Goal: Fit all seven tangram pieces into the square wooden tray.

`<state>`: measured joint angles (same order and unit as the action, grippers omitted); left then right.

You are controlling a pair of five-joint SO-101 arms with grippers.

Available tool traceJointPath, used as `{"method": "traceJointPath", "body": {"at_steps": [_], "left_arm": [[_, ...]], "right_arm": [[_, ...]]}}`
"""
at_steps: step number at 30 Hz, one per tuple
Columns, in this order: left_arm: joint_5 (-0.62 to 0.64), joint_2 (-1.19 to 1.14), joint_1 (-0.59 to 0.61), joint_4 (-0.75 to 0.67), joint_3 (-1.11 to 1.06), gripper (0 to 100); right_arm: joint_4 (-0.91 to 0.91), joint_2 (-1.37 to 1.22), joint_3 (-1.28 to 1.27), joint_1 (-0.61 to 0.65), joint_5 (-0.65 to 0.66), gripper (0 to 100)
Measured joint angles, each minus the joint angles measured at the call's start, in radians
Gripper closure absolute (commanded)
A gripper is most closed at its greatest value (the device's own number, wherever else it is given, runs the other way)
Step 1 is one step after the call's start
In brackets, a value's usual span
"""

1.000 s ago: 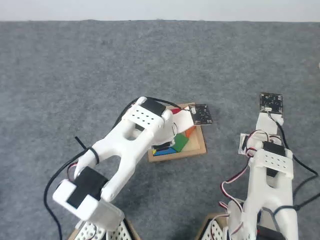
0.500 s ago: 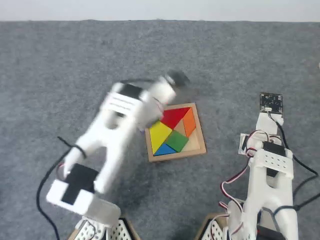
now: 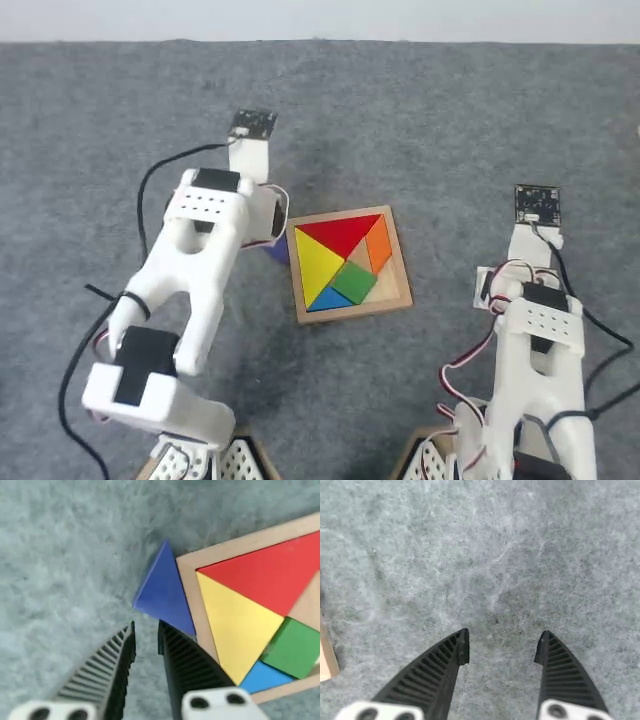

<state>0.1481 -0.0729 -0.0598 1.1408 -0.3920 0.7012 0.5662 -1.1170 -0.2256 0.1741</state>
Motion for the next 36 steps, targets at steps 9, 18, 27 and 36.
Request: {"method": "traceJointPath", "body": {"at_steps": [9, 18, 27, 36], "left_arm": [[-0.091, 0.021, 0.213, 0.054, 0.100, 84], [-0.110, -0.247, 0.054, 0.046, 0.292, 84], [-0.021, -0.585, 0.012, 0.167, 0.658, 84], [-0.023, -0.611, 0.041, 0.210, 0.674, 84]], "right_arm": [[0.000, 0.000, 0.000, 0.000, 0.000, 76.4], [0.000, 0.000, 0.000, 0.000, 0.000, 76.4], [0.000, 0.000, 0.000, 0.000, 0.000, 76.4], [0.000, 0.000, 0.000, 0.000, 0.000, 76.4]]}}
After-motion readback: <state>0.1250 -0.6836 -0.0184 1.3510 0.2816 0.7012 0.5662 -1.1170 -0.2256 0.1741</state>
